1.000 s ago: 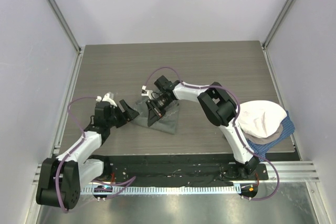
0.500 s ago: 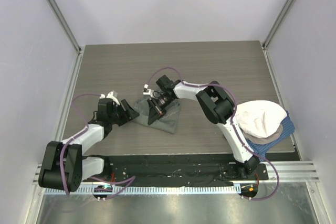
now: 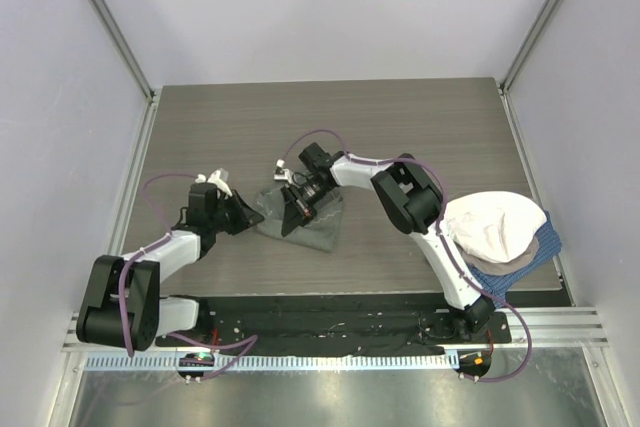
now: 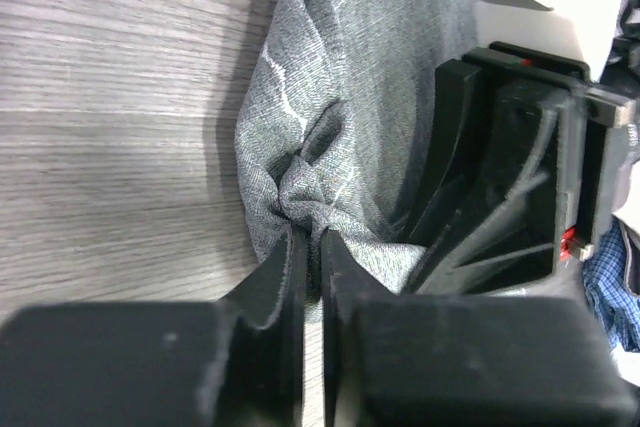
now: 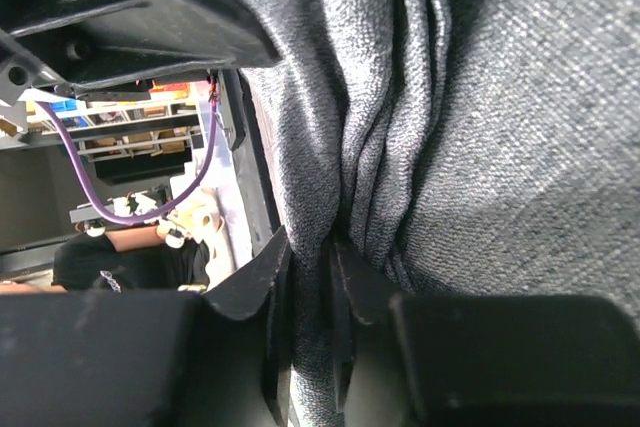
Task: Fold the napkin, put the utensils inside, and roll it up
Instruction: Roll the napkin with the utensil
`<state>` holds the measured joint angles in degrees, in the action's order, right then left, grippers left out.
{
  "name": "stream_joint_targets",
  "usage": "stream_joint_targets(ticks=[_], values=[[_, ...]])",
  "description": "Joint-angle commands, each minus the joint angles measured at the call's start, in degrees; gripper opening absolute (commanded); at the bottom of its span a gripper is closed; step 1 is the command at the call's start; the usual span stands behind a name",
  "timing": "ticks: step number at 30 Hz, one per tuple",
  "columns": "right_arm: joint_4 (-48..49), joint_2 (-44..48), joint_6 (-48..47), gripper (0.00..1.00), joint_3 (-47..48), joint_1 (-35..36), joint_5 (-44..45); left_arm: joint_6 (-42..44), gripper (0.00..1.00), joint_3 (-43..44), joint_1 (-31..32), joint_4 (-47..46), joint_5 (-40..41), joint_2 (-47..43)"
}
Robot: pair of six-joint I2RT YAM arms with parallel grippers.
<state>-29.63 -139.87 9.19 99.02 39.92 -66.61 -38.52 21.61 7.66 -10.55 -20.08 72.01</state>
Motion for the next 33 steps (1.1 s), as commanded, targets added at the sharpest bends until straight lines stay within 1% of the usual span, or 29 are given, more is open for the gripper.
stream_joint_targets(ticks=[1, 3, 4, 5, 6, 7, 8, 10, 11, 12, 13, 14, 16, 17, 18, 20, 21, 24, 26, 29, 31, 33], values=[[1.2, 2.1, -1.8, 0.36, 1.3, -1.3, 11.6, 1.5, 0.02, 2.6, -0.3, 1.6, 1.8, 2.2], [1.2, 6.0, -1.8, 0.45, 0.9, -1.2, 13.7, 1.3, 0.0, 3.8, -0.3, 4.0, 2.4, 2.3], [1.2, 7.5, -2.2, 0.53, 0.6, -1.3, 15.3, 1.0, 0.0, 4.2, -0.3, 5.1, 2.8, 2.5], [1.2, 8.8, -3.1, 0.55, 0.2, -1.3, 16.2, 0.7, 0.0, 4.7, -0.3, 6.1, 3.3, 2.7], [1.3, 12.1, -3.6, 0.58, -0.8, -1.2, 17.6, 0.6, 0.0, 5.1, -0.3, 7.9, 3.5, 2.9], [1.3, 13.6, -4.2, 0.63, -1.5, -1.0, 19.4, 0.4, 0.0, 6.2, -0.3, 8.9, 3.6, 3.0], [1.8, 15.7, -6.4, 0.65, -2.3, -0.6, 23.8, 0.1, 0.0, 6.9, -0.3, 10.4, 3.6, 3.5], [3.4, 21.9, -8.7, 0.69, -6.6, 1.1, 28.3, -0.1, 0.0, 8.9, -0.3, 13.5, 3.6, 4.2], [6.7, 24.0, -9.7, 0.69, -10.7, 1.9, 34.3, -0.1, 0.0, 9.6, -0.3, 15.6, 3.6, 4.9], [9.0, 26.1, -11.0, 0.7, -13.4, 2.9, 37.1, -0.1, 0.0, 10.4, -0.3, 16.6, 3.5, 5.2], [12.1, 31.4, -11.7, 0.71, -16.5, 3.9, 41.2, 0.0, 0.0, 11.6, -0.3, 17.4, 2.9, 5.5], [19.1, 33.6, -12.8, 0.72, -23.2, 6.7, 48.7, 0.1, 0.0, 12.3, -0.3, 18.8, 2.4, 6.3], [24.8, 39.0, -17.6, 0.73, -28.6, 10.1, 57.3, 0.2, 0.0, 13.9, -0.3, 20.1, 2.0, 6.8], [29.3, 40.2, -19.4, 0.73, -33.2, 13.2, 60.9, 0.2, 0.0, 14.2, -0.3, 21.1, 1.6, 6.9], [33.4, 41.1, -22.7, 0.74, -35.4, 15.2, 69.2, 0.4, 0.0, 14.3, -0.3, 21.2, 1.4, 7.1], [40.0, 41.9, -25.6, 0.74, -39.8, 19.6, 75.4, 0.2, 0.0, 14.9, -0.3, 21.7, 0.7, 7.4], [41.6, 41.7, -27.0, 0.74, -40.5, 20.8, 79.2, 0.2, 0.0, 15.2, -0.4, 21.9, 0.5, 7.5], [45.4, 39.3, -31.5, 0.74, -41.9, 24.8, 85.1, 0.3, 0.0, 15.7, -0.4, 22.6, 0.1, 7.9], [48.2, 37.3, -33.9, 0.74, -42.3, 26.0, 86.6, 0.4, 0.0, 16.1, -0.3, 22.9, 0.1, 8.1], [51.6, 34.1, -37.2, 0.73, -42.2, 27.1, 91.3, 0.4, 0.0, 16.2, -0.4, 22.9, -0.1, 8.1], [51.5, 32.3, -39.5, 0.73, -41.5, 27.7, 92.7, 0.5, 0.0, 16.3, -0.4, 23.2, -0.1, 8.1], [50.8, 30.8, -40.6, 0.72, -40.3, 27.7, 92.1, 0.6, 0.0, 16.4, -0.4, 23.3, 0.0, 8.1]])
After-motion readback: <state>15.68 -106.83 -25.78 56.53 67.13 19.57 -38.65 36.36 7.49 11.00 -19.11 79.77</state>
